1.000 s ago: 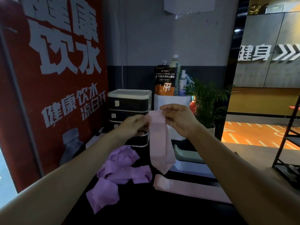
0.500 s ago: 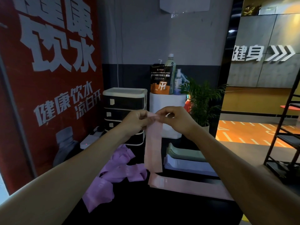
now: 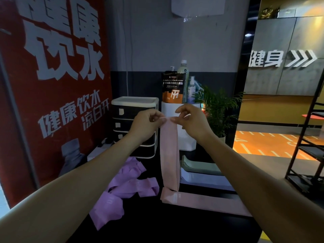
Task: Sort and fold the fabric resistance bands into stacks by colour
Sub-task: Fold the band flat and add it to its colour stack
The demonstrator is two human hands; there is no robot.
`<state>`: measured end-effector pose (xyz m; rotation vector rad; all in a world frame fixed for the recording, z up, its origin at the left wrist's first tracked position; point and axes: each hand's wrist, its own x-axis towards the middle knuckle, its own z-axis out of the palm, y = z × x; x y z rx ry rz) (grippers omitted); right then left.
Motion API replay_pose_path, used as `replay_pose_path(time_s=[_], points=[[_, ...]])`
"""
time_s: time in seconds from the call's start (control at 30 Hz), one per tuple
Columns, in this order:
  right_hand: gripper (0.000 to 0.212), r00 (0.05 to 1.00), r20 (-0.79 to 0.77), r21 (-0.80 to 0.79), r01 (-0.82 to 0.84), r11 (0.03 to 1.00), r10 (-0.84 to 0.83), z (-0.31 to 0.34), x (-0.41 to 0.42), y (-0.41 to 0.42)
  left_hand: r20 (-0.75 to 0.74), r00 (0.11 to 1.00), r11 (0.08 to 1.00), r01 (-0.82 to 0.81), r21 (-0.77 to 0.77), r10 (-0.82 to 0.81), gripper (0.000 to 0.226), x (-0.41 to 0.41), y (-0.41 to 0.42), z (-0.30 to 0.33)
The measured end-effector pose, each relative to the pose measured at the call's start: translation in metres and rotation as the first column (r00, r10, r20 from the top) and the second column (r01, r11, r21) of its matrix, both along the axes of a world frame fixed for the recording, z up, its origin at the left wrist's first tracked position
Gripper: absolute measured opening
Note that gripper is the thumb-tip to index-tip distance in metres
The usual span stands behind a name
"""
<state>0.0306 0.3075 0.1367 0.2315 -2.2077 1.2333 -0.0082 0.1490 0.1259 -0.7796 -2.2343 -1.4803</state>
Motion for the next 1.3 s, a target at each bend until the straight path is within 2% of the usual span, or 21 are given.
replay_pose_path(time_s=[0.07,0.17,0.27,0.4,0.53,0.6,0.67,0.73,0.8,0.87,0.93,1.03,1.17,1.3], points=[[0.016,1.0,0.009,-0.032,0.02,0.999,-0.019,0.005,0.001,-0.002,-0.001,0.999,0.997,-0.049,0.067,0.049,0.004,-0.003,0.004,0.005],[0.016,0.99,0.12,-0.133,-0.063,0.989,0.079,0.01,0.003,-0.005,-0.032,0.998,0.994,-0.054,0.096,0.057,0.002,-0.003,0.009,0.014],[0.028,0.954,0.219,-0.389,-0.108,0.915,0.205,0.017,0.006,-0.01,-0.028,0.999,0.993,0.05,0.104,-0.047,0.003,0.003,0.014,0.018],[0.034,0.91,0.322,-0.546,-0.048,0.836,0.263,0.026,0.01,-0.011,0.061,0.976,0.963,0.195,0.185,-0.21,0.005,0.008,0.014,0.014],[0.012,0.902,0.359,-0.498,-0.032,0.867,0.24,0.025,0.013,-0.01,0.11,0.938,0.938,0.311,0.155,-0.33,0.01,0.011,0.009,0.007],[0.011,0.906,0.358,-0.434,-0.054,0.899,0.227,0.024,0.013,-0.007,0.136,0.932,0.932,0.306,0.194,-0.335,0.008,0.011,0.007,0.004],[0.017,0.915,0.353,-0.287,-0.092,0.954,0.194,0.026,0.013,-0.003,0.145,0.953,0.943,0.228,0.242,-0.267,0.01,0.008,0.007,0.003],[0.021,0.93,0.341,-0.082,-0.119,0.99,0.14,0.03,0.016,0.001,0.149,0.967,0.968,0.178,0.175,-0.204,0.013,0.004,0.008,0.003],[0.022,0.945,0.313,0.079,-0.128,0.989,0.097,0.034,0.019,0.007,0.215,0.935,0.958,0.266,0.108,-0.284,0.024,0.006,0.012,0.002],[0.023,0.962,0.269,0.168,-0.106,0.98,0.058,0.035,0.022,0.013,0.284,0.882,0.927,0.363,0.096,-0.376,0.033,0.007,0.019,-0.003],[0.026,0.978,0.205,0.228,-0.01,0.974,-0.038,0.034,0.023,0.022,0.316,0.86,0.915,0.392,0.092,-0.4,0.033,0.005,0.025,-0.01],[0.029,0.975,0.129,0.219,0.148,0.964,-0.179,0.027,0.022,0.041,0.337,0.879,0.93,0.367,-0.029,-0.337,0.025,0.0,0.029,-0.022],[0.023,0.953,0.134,0.067,0.265,0.962,-0.272,0.013,0.026,0.067,0.348,0.883,0.895,0.398,-0.203,-0.314,0.023,-0.001,0.029,-0.044],[0.021,0.922,0.18,-0.042,0.357,0.933,-0.344,-0.004,0.035,0.091,0.315,0.924,0.803,0.352,-0.481,-0.217,0.018,0.0,0.018,-0.061]])
